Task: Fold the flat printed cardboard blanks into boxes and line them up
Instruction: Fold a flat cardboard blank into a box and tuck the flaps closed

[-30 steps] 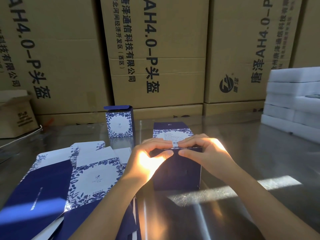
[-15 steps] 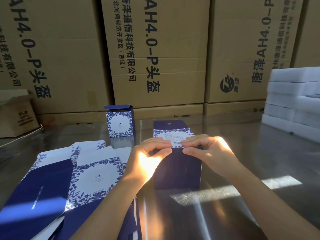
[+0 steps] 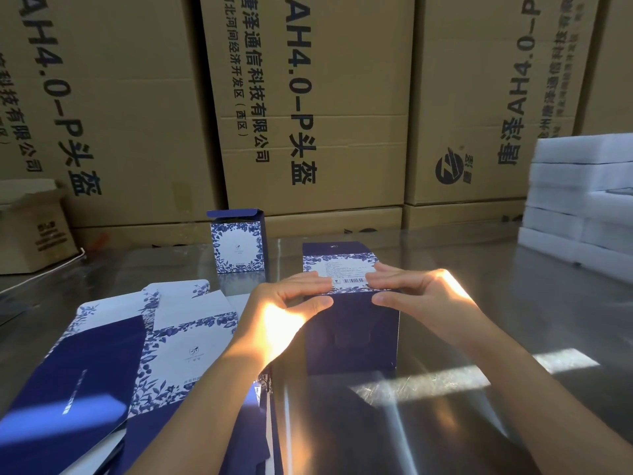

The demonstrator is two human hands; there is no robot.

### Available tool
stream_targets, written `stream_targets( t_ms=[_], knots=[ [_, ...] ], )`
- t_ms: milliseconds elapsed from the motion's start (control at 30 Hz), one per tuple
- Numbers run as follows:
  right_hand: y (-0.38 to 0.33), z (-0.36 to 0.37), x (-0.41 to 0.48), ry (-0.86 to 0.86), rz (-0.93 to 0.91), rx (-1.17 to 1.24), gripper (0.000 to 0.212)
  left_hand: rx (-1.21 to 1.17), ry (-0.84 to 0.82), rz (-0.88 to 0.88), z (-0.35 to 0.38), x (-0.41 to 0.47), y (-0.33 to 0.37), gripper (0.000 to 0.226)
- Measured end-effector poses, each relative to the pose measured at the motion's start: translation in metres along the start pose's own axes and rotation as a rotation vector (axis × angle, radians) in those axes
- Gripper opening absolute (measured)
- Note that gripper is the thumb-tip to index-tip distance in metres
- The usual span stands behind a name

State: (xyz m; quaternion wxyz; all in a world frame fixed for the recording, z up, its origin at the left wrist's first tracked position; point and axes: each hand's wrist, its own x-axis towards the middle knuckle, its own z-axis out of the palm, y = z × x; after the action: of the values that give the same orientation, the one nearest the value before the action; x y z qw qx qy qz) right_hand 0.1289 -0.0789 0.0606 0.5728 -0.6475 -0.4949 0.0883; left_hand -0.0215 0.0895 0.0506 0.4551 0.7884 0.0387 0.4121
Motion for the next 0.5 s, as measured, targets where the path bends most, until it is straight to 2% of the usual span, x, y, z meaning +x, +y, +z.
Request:
stream_targets(
  t_ms=[300,500],
  knots=[
    [-0.0001,0.0015,0.0003,0.074,-0.049,-0.043,0.022,-0.014,0.024,0.003,0.0036,-0.001,0.0023,0.027],
    [0.0004,-0.0046,0.0015,0.005,-0.012,-0.052,0.023,0.004,-0.037,-0.016,0.0,-0.0002,0.003,0.028]
  ],
)
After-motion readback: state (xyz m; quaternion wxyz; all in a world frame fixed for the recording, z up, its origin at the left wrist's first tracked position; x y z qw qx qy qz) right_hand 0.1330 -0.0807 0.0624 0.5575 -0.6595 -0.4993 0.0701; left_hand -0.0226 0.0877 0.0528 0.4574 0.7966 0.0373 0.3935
